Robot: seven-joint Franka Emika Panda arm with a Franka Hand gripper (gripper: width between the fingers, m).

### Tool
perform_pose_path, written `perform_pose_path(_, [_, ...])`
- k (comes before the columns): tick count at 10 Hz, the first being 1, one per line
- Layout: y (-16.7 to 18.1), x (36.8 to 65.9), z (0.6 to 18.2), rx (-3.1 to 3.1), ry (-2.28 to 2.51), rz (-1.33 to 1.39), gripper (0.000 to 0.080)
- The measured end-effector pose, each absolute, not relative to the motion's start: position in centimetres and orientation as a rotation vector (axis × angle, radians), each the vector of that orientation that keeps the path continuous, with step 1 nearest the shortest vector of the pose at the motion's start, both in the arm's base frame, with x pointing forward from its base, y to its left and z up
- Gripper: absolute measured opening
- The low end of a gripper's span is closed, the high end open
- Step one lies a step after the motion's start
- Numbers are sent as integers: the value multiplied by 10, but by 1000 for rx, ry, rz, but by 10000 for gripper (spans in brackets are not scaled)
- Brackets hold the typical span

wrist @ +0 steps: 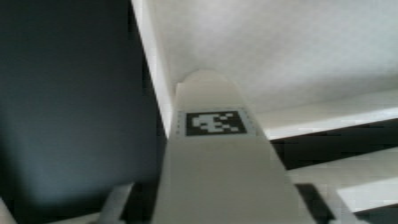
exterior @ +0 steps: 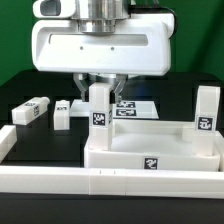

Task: Assemble desk

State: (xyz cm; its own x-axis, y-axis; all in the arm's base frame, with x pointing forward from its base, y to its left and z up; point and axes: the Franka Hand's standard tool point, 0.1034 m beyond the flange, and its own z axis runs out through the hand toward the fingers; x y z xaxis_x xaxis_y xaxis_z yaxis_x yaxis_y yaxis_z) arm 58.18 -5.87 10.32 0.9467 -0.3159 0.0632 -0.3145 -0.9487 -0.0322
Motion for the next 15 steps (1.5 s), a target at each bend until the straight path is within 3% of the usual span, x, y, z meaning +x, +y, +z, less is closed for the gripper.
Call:
perform_pose_path(4, [-70, 580, 104, -3018, 842, -107, 296])
perform_pose_path(5, [-72, 580, 105, -3015, 854, -110, 383])
perform_pose_path(6, [-70, 580, 104, -3015, 849, -110, 383])
perform_pose_path(7, [-70, 580, 104, -3016, 848, -110, 522])
perform_pose_path(8, [-70, 581, 105, -3016, 846, -110, 609])
perform_pose_path(12, [-43, 558, 125, -2910, 1066, -82, 647])
perform_pose_path(15, [-13, 546, 119, -2875, 1154, -55, 648])
